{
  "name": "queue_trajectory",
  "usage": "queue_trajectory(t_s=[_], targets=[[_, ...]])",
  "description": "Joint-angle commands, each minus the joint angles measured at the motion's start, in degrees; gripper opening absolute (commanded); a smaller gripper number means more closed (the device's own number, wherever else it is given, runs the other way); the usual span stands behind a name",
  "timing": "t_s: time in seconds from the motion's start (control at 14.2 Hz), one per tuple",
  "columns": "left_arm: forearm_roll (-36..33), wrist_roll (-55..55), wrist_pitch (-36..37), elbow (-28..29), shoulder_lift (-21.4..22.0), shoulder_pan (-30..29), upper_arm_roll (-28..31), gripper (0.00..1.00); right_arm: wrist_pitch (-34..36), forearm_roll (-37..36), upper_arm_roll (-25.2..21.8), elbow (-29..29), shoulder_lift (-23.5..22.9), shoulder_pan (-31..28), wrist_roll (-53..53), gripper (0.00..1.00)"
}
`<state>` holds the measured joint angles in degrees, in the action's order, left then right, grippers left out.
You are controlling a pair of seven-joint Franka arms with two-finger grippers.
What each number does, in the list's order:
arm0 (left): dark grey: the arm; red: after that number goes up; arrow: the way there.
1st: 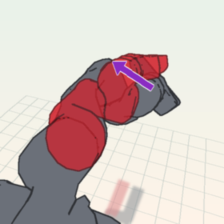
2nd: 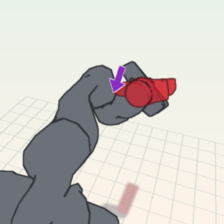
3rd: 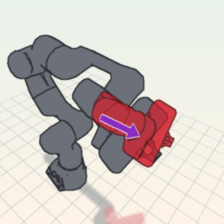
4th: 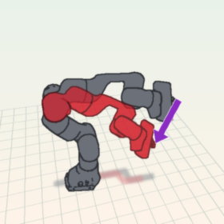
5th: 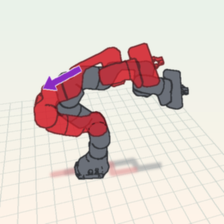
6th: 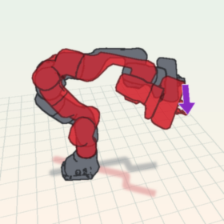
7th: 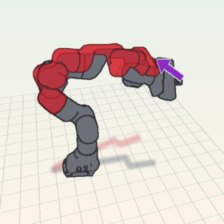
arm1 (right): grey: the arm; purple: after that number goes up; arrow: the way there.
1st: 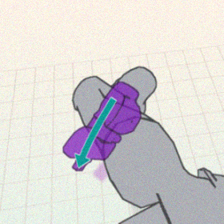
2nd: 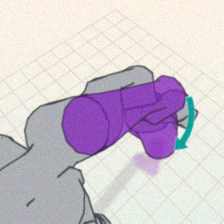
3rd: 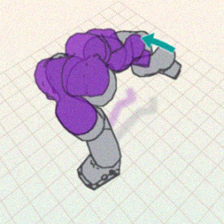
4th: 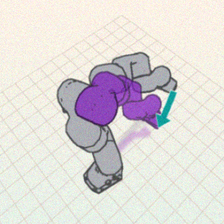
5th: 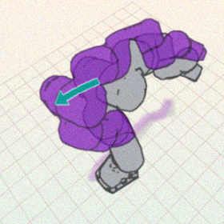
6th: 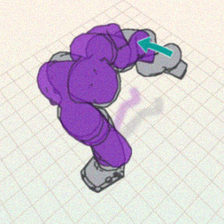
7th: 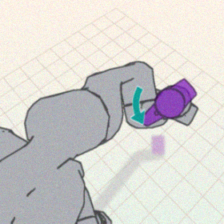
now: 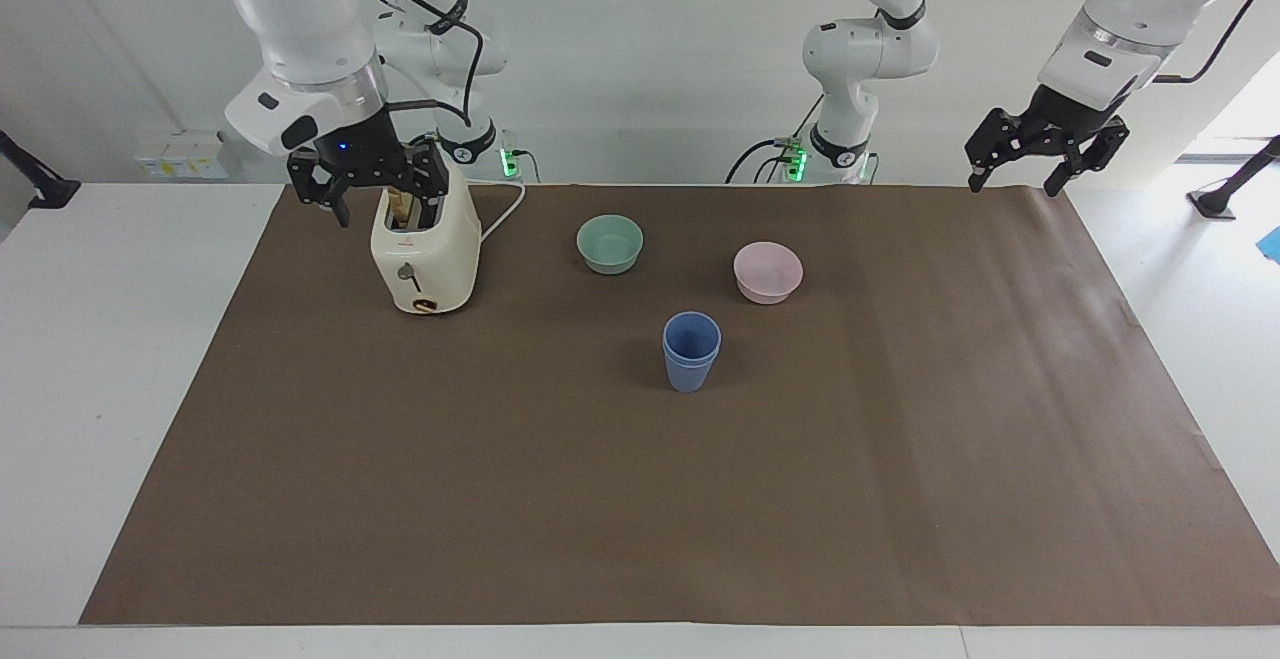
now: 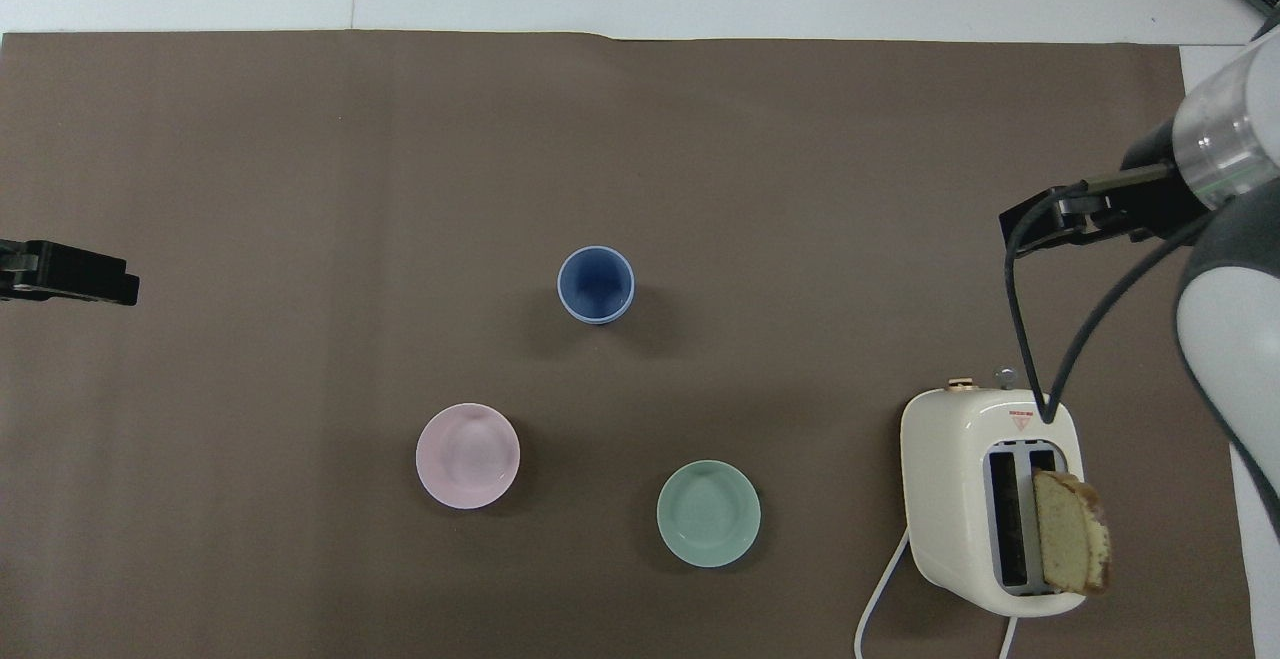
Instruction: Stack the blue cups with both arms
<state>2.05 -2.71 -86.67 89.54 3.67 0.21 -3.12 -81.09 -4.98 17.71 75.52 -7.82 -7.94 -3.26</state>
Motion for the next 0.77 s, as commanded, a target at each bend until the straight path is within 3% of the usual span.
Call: queue_trajectory(t_s=[0.0,0.28,0.7], targets=[[0.67,0.16,1.59,-1.39,-0.33,-0.74,-0.3,1.0,1.8,1.9,0.57,2.09,2.63,-1.19,-0.08,1.0],[0.67,0.16,1.59,-1.39,-0.33,-0.74,-0.3,1.0,2.69,3.48,0.22,3.93,5.18,-1.89,-1.74,1.0],[0.67,0.16,1.5,-1.39,-0.33,-0.74,-0.3,1.0,3.31,6.99,-0.13,5.78,7.12,-7.69,-1.92,1.0]])
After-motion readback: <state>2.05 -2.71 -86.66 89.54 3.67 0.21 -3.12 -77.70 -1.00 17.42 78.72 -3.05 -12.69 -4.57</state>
